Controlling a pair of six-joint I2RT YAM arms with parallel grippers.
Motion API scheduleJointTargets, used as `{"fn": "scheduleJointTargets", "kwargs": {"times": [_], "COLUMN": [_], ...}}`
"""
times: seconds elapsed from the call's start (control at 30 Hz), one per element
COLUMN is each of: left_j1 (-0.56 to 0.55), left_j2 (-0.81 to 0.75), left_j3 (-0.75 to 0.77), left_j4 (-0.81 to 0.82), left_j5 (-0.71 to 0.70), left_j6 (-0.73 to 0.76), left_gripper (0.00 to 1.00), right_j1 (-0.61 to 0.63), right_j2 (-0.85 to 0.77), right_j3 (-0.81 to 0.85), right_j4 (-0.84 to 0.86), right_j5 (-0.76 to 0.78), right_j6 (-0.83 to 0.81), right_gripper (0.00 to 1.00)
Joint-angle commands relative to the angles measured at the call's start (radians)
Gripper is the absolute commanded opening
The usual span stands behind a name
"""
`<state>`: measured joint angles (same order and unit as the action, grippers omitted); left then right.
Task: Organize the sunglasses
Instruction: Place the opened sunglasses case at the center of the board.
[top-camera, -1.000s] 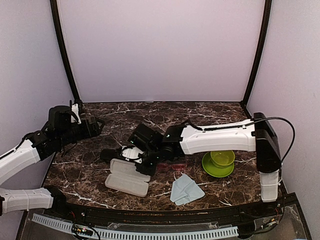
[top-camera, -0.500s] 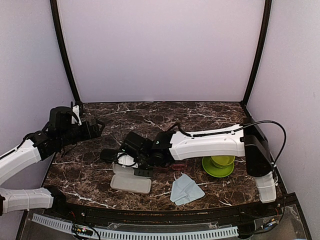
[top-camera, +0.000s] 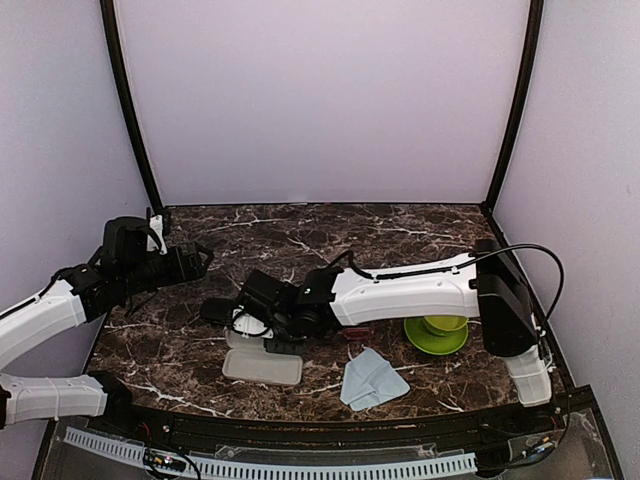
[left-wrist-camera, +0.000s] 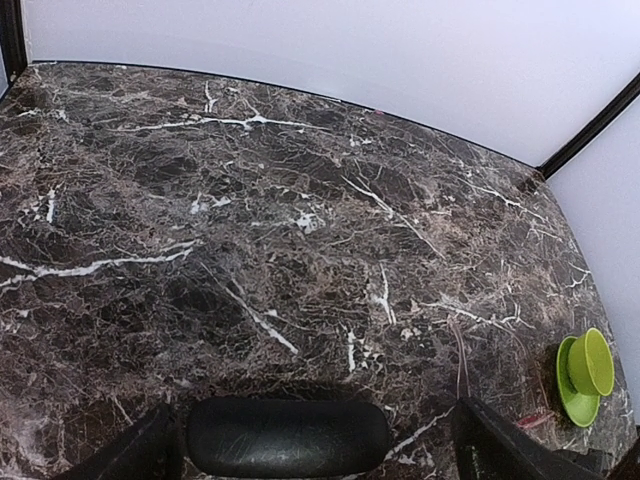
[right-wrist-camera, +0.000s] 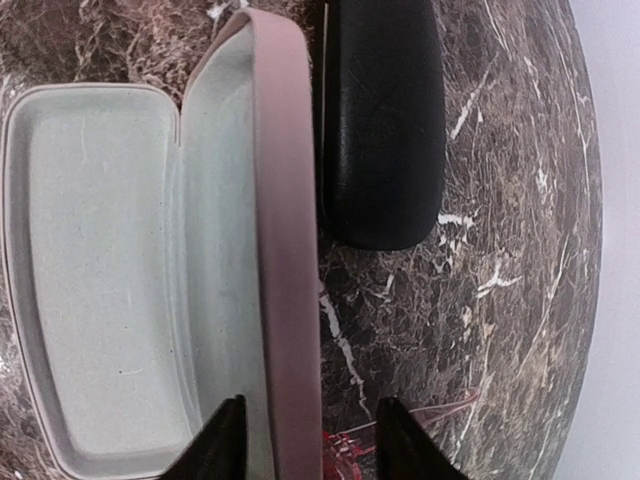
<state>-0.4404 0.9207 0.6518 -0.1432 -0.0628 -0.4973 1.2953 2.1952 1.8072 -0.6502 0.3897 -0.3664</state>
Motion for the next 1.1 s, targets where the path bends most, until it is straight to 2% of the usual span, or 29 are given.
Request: {"fn": "scheduleJointTargets", "kwargs": {"times": [0.0, 0.17, 0.33, 0.73, 0.83, 1.07], "left_j1": [0.007, 0.008, 0.007, -0.025, -0.091, -0.316], "left_j2": [0.016, 0.049, 0.085, 0.110, 0.101, 0.117], "left_j3": [-0.021, -0.028, -0.025, -0.030, -0.024, -0.003], "left_j4": [0.037, 0.068, 0.107, 0.162, 0.159, 0.130], "left_j5": [0.021, 0.040, 0.068, 0.130, 0.102, 0.065], "left_j6": [0.006, 0.015, 0.035, 0.076, 0.120, 0.199], "left_gripper": [0.95, 0.95, 0.95, 0.88, 0.85, 0.68], "right_j1": [0.009, -0.003, -0.060, -0.296, -0.306, -0.305], "right_j2": [-0.038, -0.139, -0.270, -0.584, -0.634, -0.693], "right_j3": [0.012, -0.047, -0.162, -0.549, -0.639, -0.862], "right_j4": [0.029, 0.069, 0.100, 0.143, 0.128, 0.197], "right_j5": [-0.001, -0.059, -0.165, -0.333, -0.355, -0.452], "right_j6": [0.036, 0.102, 0.217, 0.565, 0.629, 0.730], "right_gripper": [0.53, 0.77, 0.80, 0.75, 0.68, 0.56]}}
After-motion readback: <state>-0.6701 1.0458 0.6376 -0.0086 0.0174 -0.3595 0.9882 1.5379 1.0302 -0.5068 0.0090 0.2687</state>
